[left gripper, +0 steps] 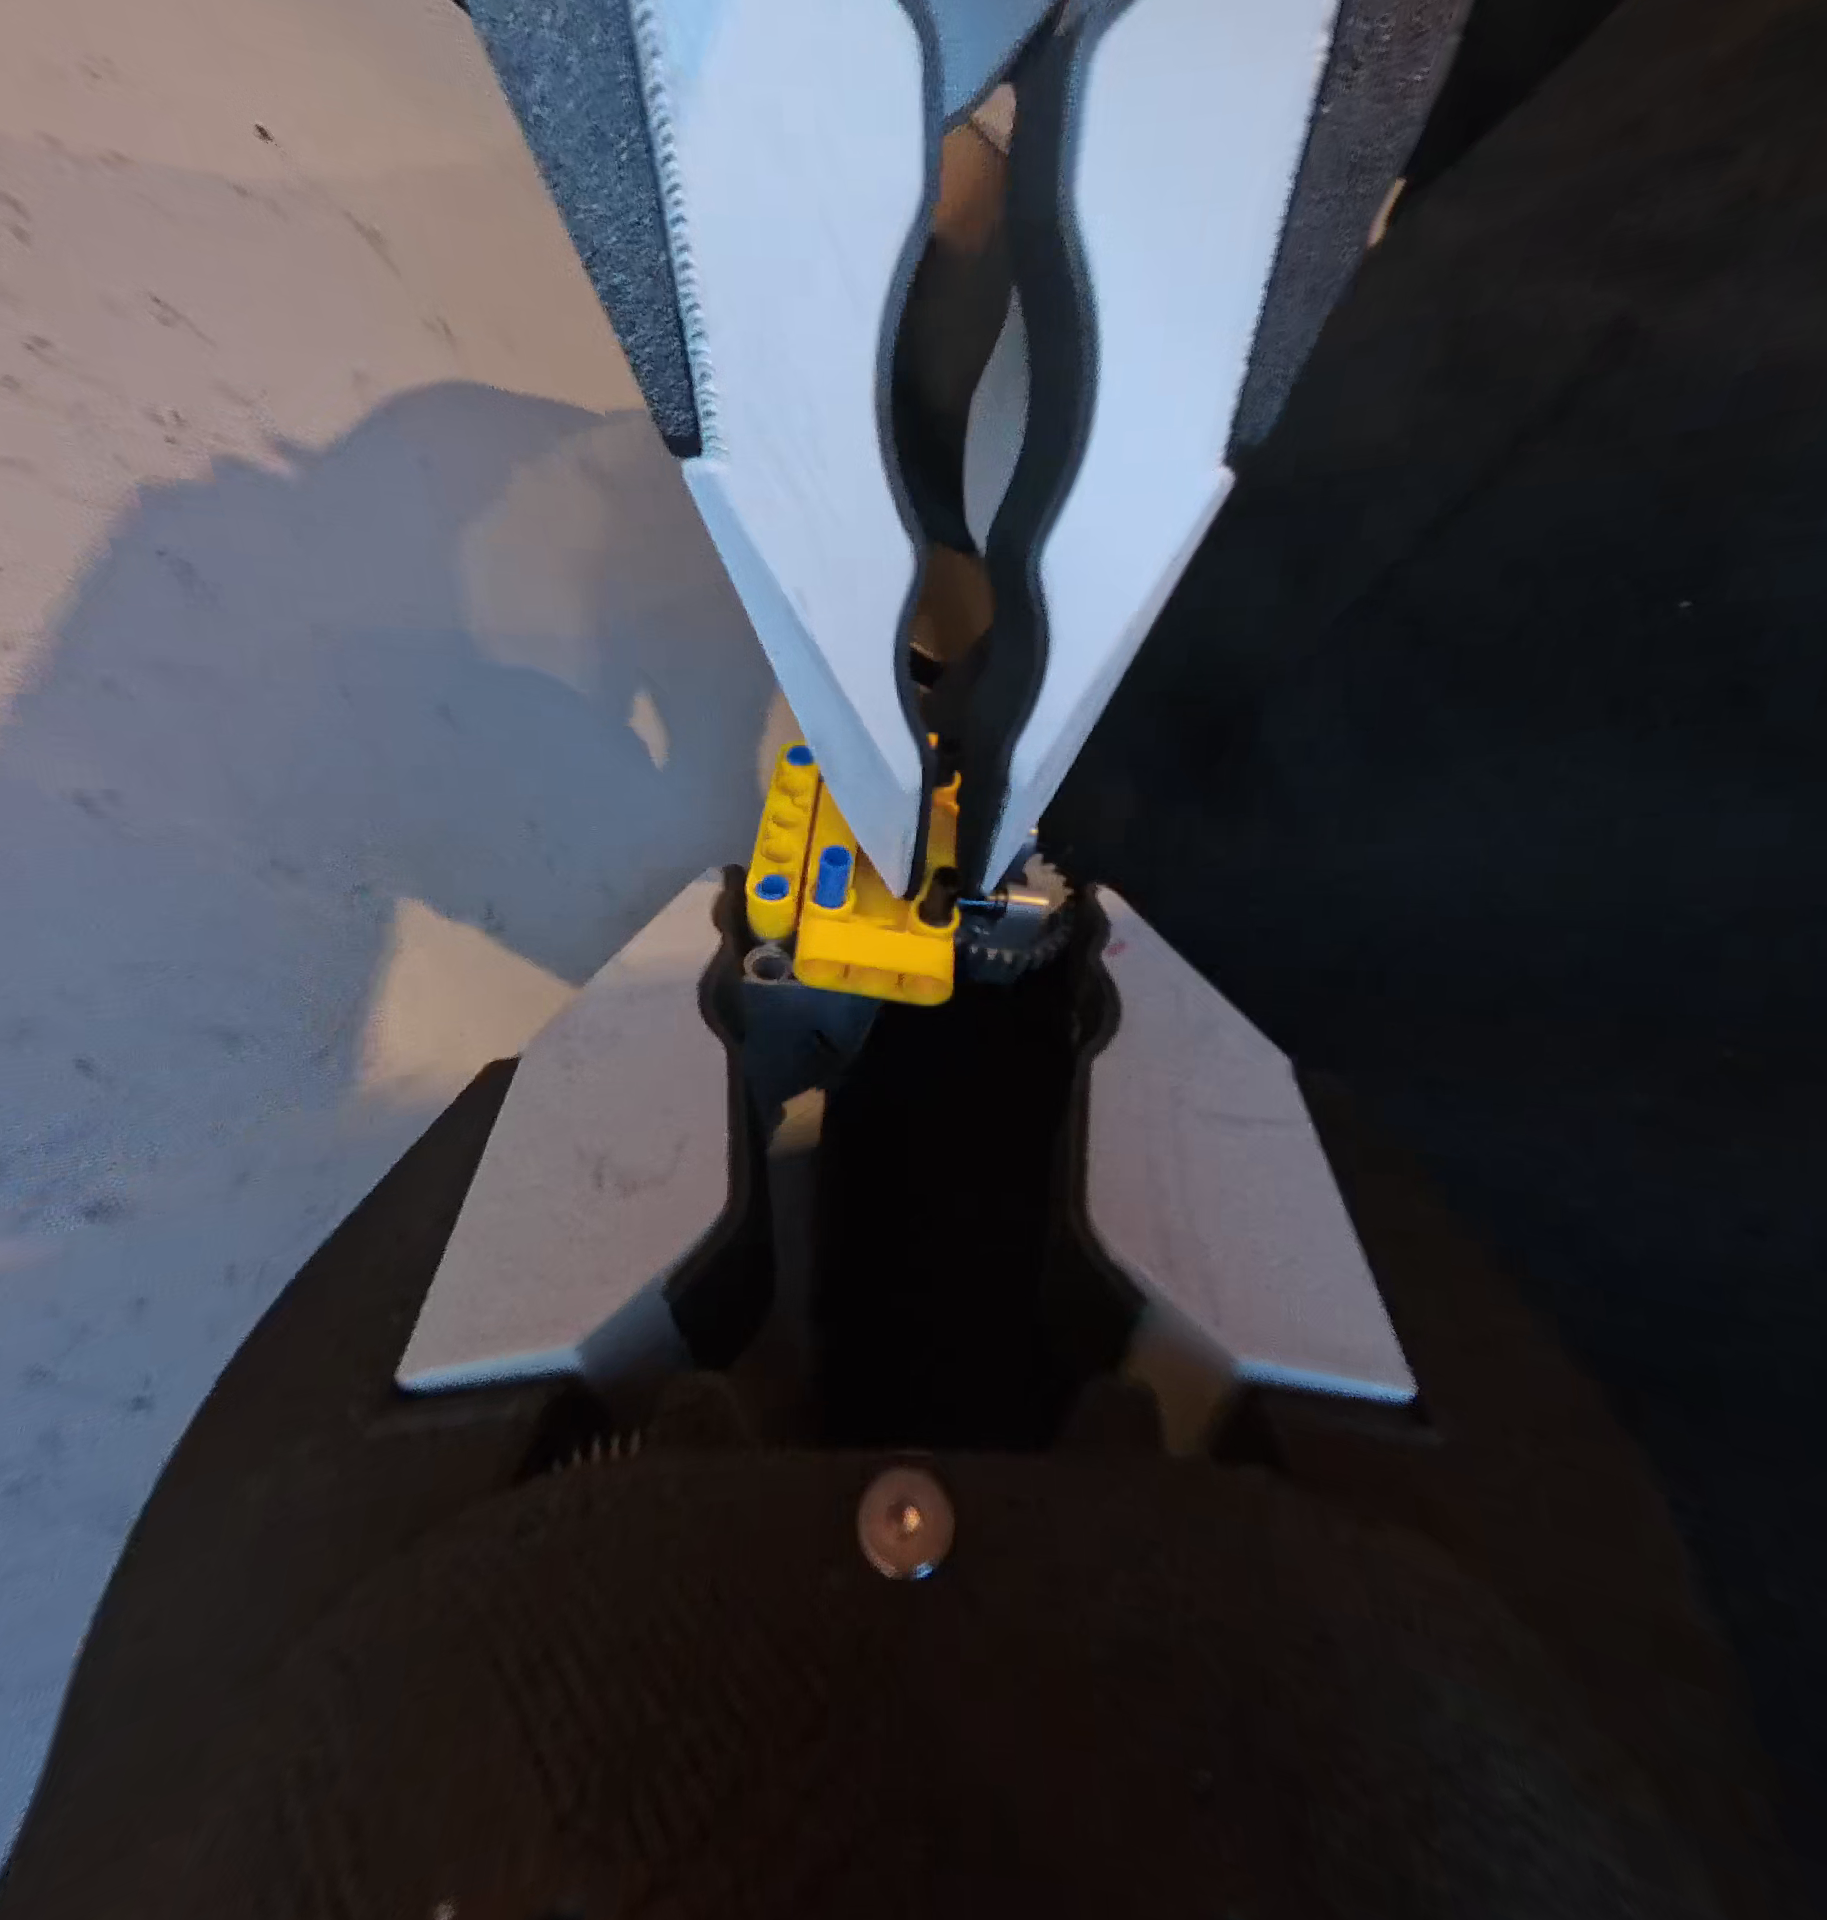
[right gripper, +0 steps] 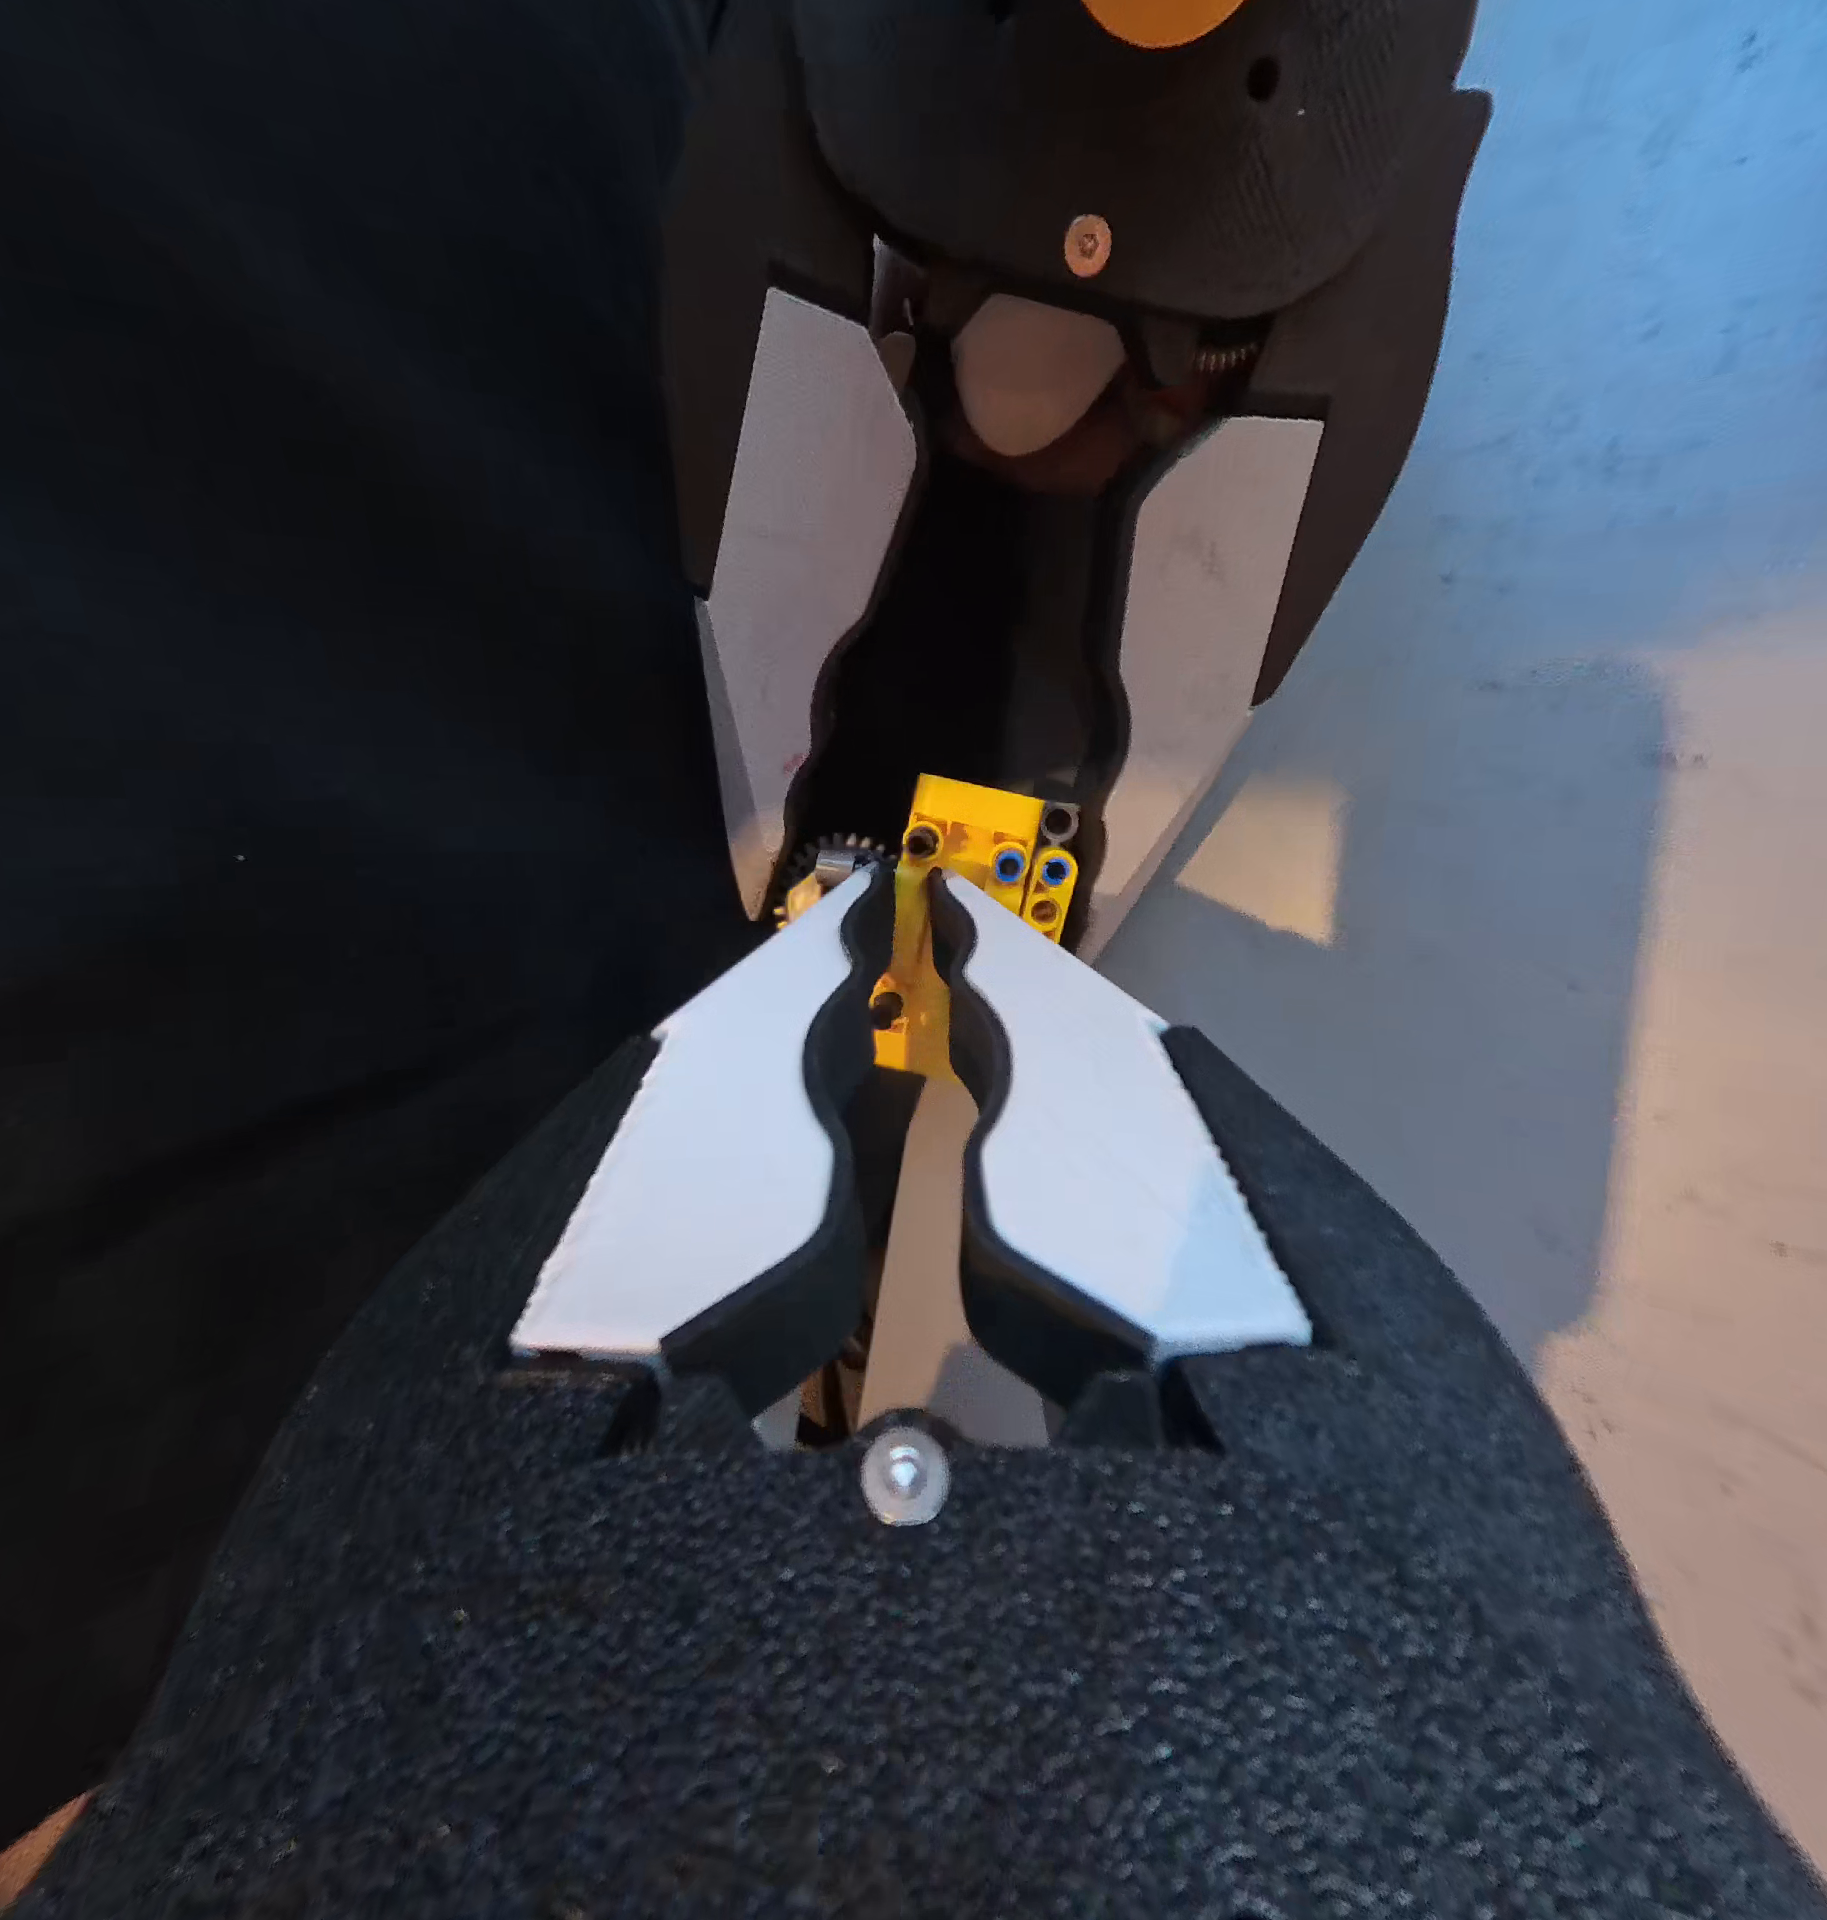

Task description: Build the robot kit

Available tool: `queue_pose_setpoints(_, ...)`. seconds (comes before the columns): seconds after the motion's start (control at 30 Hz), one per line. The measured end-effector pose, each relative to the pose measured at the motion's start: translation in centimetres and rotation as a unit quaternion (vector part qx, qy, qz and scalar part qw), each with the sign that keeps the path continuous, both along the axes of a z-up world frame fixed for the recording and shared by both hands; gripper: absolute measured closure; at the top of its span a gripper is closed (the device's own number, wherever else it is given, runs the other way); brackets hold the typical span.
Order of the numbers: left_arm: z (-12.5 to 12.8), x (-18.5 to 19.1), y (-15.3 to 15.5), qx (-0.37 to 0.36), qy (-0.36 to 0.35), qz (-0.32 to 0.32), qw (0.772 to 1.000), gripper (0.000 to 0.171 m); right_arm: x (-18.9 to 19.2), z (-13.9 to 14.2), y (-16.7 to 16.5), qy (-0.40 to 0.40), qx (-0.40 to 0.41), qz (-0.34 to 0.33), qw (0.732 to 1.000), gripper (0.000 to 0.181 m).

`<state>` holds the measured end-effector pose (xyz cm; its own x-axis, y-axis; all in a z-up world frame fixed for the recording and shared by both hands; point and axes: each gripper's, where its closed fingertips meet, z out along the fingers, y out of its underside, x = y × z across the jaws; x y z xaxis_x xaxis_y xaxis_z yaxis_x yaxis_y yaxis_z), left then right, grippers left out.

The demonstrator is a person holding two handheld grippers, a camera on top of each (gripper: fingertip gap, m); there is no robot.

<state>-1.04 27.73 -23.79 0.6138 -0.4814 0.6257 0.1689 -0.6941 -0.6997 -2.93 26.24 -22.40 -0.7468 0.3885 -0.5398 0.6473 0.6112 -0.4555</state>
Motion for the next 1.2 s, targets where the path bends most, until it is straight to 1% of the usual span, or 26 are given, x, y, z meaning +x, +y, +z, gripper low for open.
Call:
queue_pose_setpoints(0.13,0.0,-0.1,-0.1,0.004,0.002,0.001,1.0,0.11,-0.1,-0.1,-0.2,0.021,0.019,0.014,1.0,0.176)
queue_pose_setpoints(0.37,0.0,-0.1,-0.2,0.007,0.009,0.002,1.0,0.11,0.0,-0.3,-0.4,0.054,0.036,0.014,0.998,0.177)
queue_pose_setpoints(0.4,-0.2,-0.5,0.2,0.004,0.013,0.018,1.0,0.119,0.2,-0.9,-0.6,0.061,0.048,0.021,0.997,0.176)
queue_pose_setpoints(0.43,-0.4,-0.3,0.1,0.003,0.023,0.008,1.0,0.12,0.3,-1.2,-0.7,0.062,0.055,0.028,0.996,0.176)
queue_pose_setpoints(0.47,-0.3,-0.5,0.2,0.009,0.031,0.016,0.999,0.12,0.2,-1.2,-0.6,0.064,0.054,0.03,0.996,0.176)
queue_pose_setpoints(0.53,0.3,-0.8,0.2,0.004,-0.015,0.02,1.0,0.119,-0.3,-0.4,-0.6,0.056,0.031,0.02,0.998,0.176)
queue_pose_setpoints(0.6,1.1,-1.4,0.4,0.012,-0.047,0.033,0.998,0.121,-1.0,0.3,-0.4,0.029,-0.003,-0.011,1.0,0.175)
queue_pose_setpoints(0.63,1.2,-1.8,0.5,0.011,-0.049,0.035,0.998,0.122,-1.2,0.4,-0.3,0.032,-0.011,-0.019,0.999,0.175)
queue_pose_setpoints(0.7,1.0,-2.2,0.7,0.014,-0.031,0.035,0.999,0.122,-1.4,0.2,0.0,0.03,-0.019,-0.029,0.999,0.176)
queue_pose_setpoints(0.83,2.5,-3.0,0.8,0.052,-0.037,0.033,0.997,0.11,-2.0,0.7,1.0,-0.008,-0.079,-0.072,0.994,0.176)
queue_pose_setpoints(0.93,2.6,-3.7,0.5,0.06,-0.021,0.029,0.998,0.106,-2.2,0.9,1.7,-0.038,-0.125,-0.103,0.986,0.176)
queue_pose_setpoints(0.97,2.3,-3.9,0.6,0.058,-0.01,0.032,0.998,0.107,-2.4,1.0,1.8,-0.043,-0.142,-0.115,0.982,0.176)
queue_pose_setpoints(1.03,1.4,-4.0,0.5,0.051,0.023,0.031,0.998,0.116,-2.5,1.3,2.1,-0.056,-0.172,-0.127,0.975,0.176)
queue_pose_setpoints(1.07,0.9,-3.9,0.5,0.04,0.033,0.027,0.998,0.116,-2.5,1.4,2.2,-0.059,-0.186,-0.131,0.972,0.176)
queue_pose_setpoints(1.17,0.2,-3.8,0.7,0.016,0.034,0.024,0.999,0.129,-2.4,1.7,2.2,-0.067,-0.223,-0.135,0.963,0.176)
queue_pose_setpoints(1.2,0.0,-3.9,0.8,0.007,0.034,0.026,0.999,0.137,-2.3,1.8,2.2,-0.073,-0.234,-0.138,0.96,0.175)
